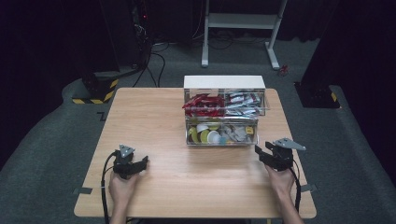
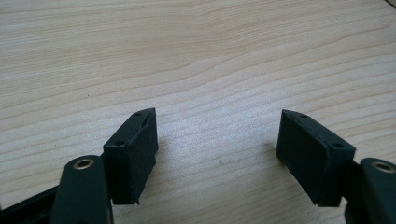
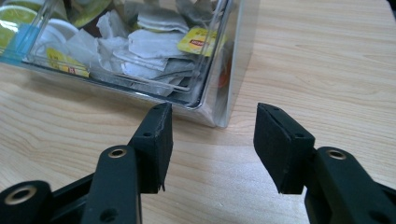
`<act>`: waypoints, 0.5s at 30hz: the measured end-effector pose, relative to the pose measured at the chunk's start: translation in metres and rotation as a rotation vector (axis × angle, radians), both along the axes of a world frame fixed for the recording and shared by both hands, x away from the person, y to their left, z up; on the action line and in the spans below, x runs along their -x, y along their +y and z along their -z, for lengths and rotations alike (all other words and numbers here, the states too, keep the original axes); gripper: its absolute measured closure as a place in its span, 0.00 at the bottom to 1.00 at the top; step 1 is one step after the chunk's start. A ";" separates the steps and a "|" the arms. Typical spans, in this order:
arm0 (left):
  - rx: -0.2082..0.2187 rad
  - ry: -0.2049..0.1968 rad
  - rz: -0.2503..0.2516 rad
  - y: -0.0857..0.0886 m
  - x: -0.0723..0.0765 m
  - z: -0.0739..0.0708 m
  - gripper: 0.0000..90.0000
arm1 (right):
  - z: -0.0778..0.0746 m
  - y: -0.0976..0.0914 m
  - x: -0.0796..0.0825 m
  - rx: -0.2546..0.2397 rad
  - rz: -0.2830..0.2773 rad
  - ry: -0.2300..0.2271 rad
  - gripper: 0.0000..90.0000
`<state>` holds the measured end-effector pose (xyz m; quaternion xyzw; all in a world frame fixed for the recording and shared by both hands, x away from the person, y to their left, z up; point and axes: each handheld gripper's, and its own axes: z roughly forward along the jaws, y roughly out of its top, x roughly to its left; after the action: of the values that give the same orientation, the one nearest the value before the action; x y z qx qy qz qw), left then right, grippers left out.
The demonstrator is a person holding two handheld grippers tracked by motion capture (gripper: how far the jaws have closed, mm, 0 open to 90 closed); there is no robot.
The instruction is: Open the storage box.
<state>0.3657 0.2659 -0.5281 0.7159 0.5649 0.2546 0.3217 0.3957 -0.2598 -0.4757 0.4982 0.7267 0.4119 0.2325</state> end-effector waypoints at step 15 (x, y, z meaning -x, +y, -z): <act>-0.001 0.000 0.000 0.000 0.000 0.000 0.33 | -0.007 0.000 0.002 -0.004 -0.030 -0.002 0.53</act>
<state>0.3657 0.2660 -0.5280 0.7162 0.5647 0.2550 0.3212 0.3932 -0.2596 -0.4688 0.4875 0.7330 0.4172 0.2261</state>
